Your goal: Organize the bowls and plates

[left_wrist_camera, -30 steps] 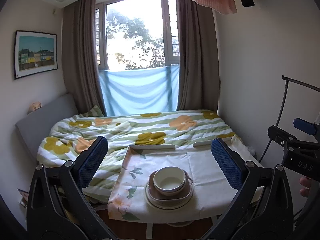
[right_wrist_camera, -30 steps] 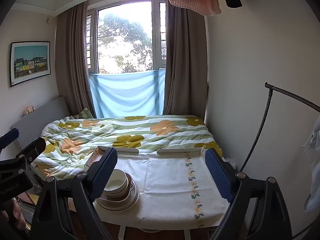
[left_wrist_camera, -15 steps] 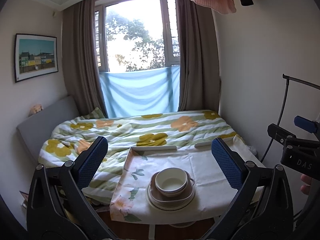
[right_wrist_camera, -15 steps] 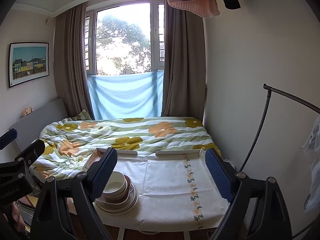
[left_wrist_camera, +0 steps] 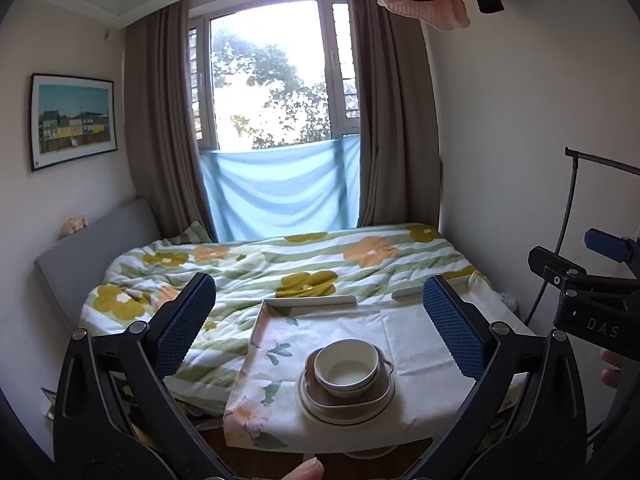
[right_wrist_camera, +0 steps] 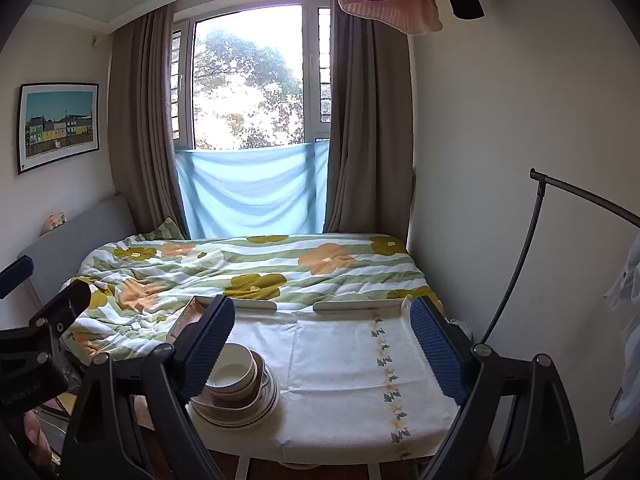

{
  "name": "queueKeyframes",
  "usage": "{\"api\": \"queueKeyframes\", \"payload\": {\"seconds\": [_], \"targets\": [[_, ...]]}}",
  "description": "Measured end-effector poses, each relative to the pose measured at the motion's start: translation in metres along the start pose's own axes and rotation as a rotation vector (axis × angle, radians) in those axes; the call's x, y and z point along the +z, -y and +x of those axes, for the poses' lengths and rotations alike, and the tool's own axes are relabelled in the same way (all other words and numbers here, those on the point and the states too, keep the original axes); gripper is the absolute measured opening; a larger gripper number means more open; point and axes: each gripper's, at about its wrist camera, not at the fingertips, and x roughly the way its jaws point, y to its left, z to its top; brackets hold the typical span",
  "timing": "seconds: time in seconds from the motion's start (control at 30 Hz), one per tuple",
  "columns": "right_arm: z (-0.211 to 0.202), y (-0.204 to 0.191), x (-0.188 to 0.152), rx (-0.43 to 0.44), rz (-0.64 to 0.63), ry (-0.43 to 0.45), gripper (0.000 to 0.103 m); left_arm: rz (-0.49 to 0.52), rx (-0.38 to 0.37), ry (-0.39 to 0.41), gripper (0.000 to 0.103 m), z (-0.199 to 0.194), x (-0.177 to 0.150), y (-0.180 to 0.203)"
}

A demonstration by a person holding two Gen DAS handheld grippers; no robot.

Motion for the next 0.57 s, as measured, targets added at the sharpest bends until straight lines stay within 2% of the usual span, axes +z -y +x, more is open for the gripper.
{"api": "queueKeyframes", "payload": {"seconds": [0.57], "targets": [[0.012,-0.012,0.0,0.003,-0.004,-0.01,0.087,-0.021,0.01,0.001,0.103,0.016,-0.003,-0.021]]}}
